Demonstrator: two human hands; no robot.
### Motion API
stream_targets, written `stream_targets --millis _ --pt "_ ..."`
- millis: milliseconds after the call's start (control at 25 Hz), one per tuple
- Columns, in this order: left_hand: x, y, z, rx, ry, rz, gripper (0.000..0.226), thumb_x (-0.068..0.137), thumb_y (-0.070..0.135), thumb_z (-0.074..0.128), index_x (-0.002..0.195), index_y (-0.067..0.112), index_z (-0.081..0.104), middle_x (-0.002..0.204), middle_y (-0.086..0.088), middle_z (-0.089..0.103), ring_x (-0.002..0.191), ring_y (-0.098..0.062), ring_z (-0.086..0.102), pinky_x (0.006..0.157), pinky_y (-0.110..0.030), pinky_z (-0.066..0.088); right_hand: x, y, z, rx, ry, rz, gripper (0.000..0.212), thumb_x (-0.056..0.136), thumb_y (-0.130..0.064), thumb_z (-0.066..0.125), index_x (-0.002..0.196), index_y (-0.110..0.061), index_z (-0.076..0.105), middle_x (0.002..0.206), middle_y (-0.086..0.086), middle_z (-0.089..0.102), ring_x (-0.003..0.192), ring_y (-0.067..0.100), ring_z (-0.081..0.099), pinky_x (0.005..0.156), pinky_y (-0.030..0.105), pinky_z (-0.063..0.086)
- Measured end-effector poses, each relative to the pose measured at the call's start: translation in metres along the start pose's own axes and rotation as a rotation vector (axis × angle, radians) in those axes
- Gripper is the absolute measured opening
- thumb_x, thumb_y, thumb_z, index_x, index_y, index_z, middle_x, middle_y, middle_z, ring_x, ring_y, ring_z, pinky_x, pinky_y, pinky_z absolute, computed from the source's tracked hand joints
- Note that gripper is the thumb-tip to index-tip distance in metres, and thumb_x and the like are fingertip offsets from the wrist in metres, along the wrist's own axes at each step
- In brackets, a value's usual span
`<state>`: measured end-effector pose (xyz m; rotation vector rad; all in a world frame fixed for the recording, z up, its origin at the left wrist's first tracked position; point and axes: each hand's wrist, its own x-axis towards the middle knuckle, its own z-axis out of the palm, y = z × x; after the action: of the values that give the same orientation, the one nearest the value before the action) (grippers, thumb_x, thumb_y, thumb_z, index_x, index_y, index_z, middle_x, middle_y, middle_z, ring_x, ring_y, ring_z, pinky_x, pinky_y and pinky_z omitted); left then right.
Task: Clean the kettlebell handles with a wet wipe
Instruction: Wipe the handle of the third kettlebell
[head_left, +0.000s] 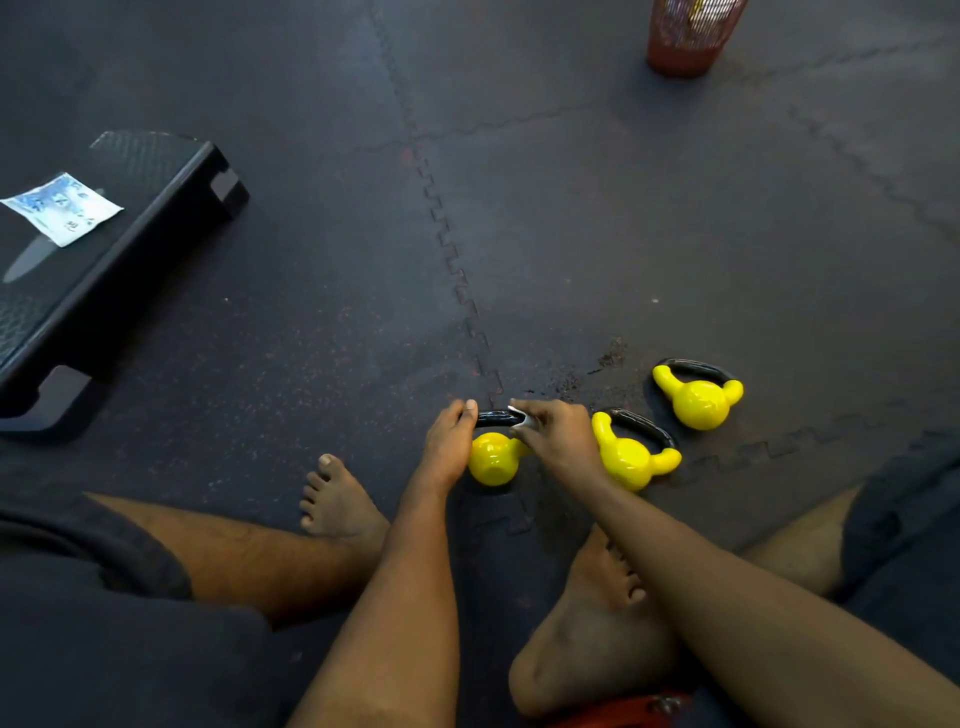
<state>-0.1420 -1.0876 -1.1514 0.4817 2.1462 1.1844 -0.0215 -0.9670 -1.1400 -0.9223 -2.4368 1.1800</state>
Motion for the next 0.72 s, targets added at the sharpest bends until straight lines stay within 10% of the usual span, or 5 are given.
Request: stream_targets --millis 280,480,720 --pt "0.007 0.007 0.009 0.05 -0.018 0.021 0.034 0.103 0.029 0.037 0.072 0.021 0.045 0.083 -0.002 0.051 0.082 -0.02 0.046 0.075 -0.034 0.037 -0.014 0.019 -0.001 0.016 0.058 0.143 0.046 0.078 -0.029 0.078 0.123 -0.021 0.068 0.103 0.004 0.076 0.086 0.009 0.067 0.081 0.034 0.055" --pt "0.006 0.014 0.013 0.117 -0.011 0.064 0.032 0.103 0.027 0.037 0.073 0.019 0.045 0.087 -0.012 0.054 0.085 -0.025 0.05 0.076 -0.034 0.037 -0.021 -0.001 0.01 -0.105 0.152 -0.103 0.041 0.082 -0.013 0.073 0.123 -0.015 0.068 0.125 0.005 0.067 0.119 0.016 0.061 0.103 0.03 0.048" --pt "0.011 0.021 0.023 0.293 -0.059 0.167 0.031 0.104 0.025 0.037 0.094 0.004 0.057 0.103 -0.019 0.059 0.099 -0.031 0.053 0.082 -0.035 0.036 -0.019 0.026 -0.013 0.04 0.059 0.183 0.05 0.075 -0.035 0.08 0.121 -0.019 0.068 0.11 0.007 0.073 0.095 0.013 0.069 0.083 0.036 0.054"
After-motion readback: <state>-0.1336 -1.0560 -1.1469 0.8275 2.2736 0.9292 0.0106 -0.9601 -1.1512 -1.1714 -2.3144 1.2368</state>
